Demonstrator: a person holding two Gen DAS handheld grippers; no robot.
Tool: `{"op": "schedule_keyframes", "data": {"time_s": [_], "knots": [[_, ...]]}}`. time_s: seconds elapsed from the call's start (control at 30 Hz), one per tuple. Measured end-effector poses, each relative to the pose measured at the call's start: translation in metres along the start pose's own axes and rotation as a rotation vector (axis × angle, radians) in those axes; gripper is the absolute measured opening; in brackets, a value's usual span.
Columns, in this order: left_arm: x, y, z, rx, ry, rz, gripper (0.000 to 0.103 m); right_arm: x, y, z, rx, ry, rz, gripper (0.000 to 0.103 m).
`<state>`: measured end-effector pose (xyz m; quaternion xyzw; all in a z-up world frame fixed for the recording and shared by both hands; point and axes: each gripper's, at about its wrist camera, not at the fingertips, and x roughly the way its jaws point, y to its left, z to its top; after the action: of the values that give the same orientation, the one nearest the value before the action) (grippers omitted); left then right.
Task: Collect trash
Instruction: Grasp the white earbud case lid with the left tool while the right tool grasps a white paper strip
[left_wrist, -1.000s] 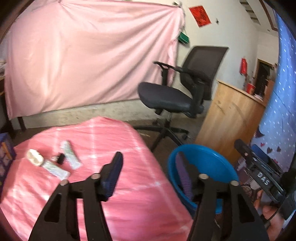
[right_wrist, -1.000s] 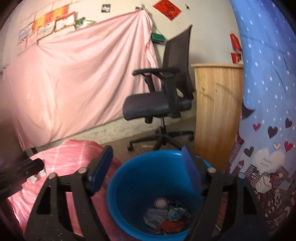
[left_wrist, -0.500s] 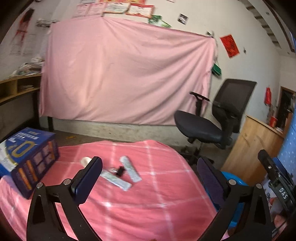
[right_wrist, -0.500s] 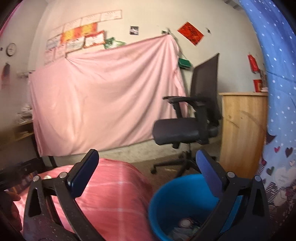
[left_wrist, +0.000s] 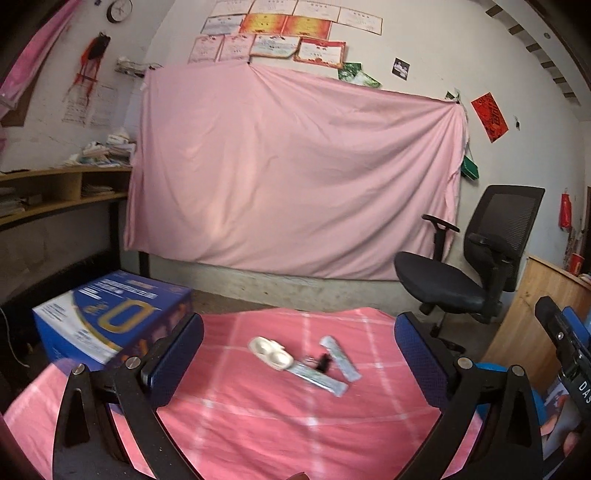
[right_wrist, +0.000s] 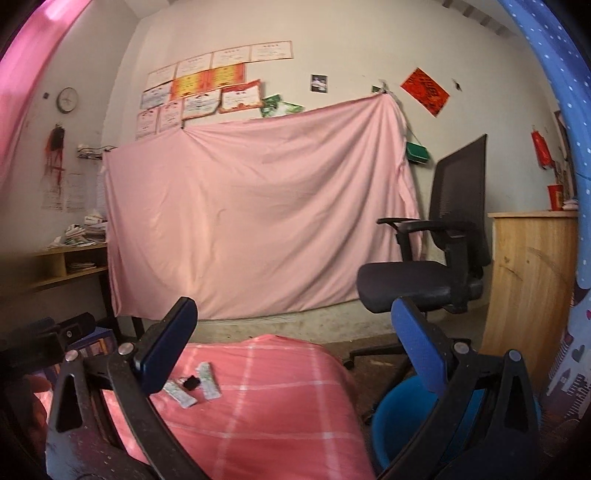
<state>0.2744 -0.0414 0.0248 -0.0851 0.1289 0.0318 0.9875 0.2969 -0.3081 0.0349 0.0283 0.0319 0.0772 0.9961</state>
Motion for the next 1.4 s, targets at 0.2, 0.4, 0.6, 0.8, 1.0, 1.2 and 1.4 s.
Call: {"op": "schedule_keyframes", "data": {"time_s": [0.2,0.4,0.6,0.8,1.0,1.2,1.4], "knots": [[-0.007,0.021,-0.010,0.017,-0.022,0.049,0.101,0.008,0.023,-0.005,-0.034,0.009,0.045,0.103],[-0.003,0.037,-0.020,0.050,-0.016,0.091,0.101,0.024,0.044,-0.018,-0.068,0.079,0.102,0.103],[0.005,0.045,-0.030,0.079,-0.010,0.107,0.101,0.036,0.059,-0.034,-0.118,0.141,0.118,0.103],[0.014,0.045,-0.036,0.085,0.005,0.107,0.101,0.043,0.062,-0.040,-0.130,0.168,0.124,0.103],[0.030,0.044,-0.036,0.100,0.038,0.094,0.101,0.062,0.062,-0.045,-0.160,0.223,0.133,0.103],[0.058,0.035,-0.037,0.142,0.096,0.075,0.101,0.082,0.061,-0.046,-0.183,0.246,0.160,0.103],[0.090,0.034,-0.039,0.132,0.185,0.043,0.101,0.110,0.055,-0.054,-0.147,0.343,0.194,0.094]]}}
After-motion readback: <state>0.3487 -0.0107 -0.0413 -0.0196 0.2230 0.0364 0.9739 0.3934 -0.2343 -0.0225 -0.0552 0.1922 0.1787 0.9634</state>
